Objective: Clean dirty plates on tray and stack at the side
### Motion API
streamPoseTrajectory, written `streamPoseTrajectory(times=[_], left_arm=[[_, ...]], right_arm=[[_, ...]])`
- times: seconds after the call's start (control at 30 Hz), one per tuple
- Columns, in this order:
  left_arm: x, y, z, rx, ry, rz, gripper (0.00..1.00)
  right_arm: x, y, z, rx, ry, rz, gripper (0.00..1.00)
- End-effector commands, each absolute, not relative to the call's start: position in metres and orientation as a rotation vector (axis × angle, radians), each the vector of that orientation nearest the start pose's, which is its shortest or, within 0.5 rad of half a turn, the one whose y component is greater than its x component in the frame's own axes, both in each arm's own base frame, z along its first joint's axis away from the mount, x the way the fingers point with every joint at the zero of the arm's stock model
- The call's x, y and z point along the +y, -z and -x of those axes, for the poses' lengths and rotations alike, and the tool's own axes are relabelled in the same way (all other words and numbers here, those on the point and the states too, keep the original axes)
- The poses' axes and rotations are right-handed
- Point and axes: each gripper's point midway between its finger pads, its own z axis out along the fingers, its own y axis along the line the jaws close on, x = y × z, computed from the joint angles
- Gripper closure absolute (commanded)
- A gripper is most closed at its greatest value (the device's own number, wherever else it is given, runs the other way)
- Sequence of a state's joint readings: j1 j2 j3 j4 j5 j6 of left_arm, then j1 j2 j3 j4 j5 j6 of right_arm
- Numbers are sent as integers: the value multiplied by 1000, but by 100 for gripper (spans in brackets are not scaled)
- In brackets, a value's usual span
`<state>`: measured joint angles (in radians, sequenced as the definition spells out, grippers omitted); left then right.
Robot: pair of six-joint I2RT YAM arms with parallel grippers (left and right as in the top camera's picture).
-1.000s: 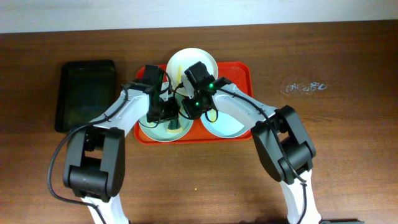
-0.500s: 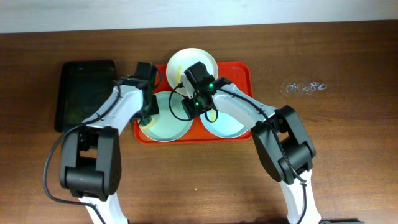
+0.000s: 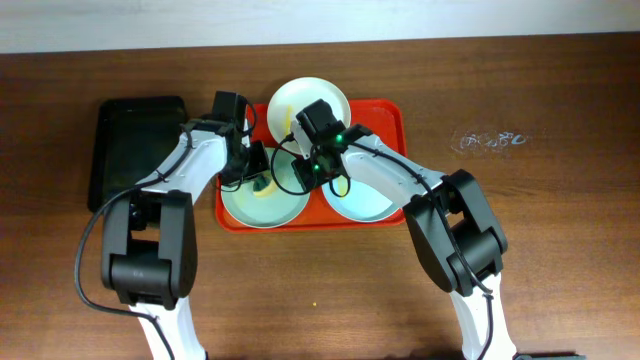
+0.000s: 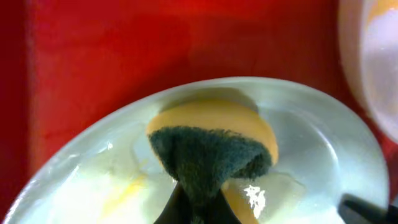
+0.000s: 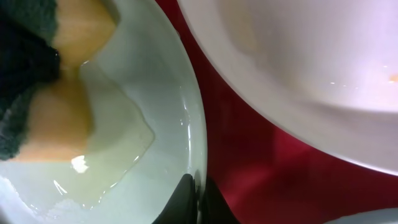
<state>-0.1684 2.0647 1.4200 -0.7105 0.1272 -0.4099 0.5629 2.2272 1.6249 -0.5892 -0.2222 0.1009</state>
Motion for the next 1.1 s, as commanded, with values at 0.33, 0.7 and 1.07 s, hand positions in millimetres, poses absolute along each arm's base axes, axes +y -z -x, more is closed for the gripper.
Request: streamPoseTrajectory(times=[0.33,0.7,1.07], left_arm=[[-89,-49,-415,2984,389,142,100],[-36,-13,-374,3061,-312,174,100],[2,-141,-404,2723,-75,517,100]], right_arm=[[300,13,-392,2778,-455,780,95],[295,11,-397,2772,-400,769,96],[289,-60,-438,2673,-197,718,96]])
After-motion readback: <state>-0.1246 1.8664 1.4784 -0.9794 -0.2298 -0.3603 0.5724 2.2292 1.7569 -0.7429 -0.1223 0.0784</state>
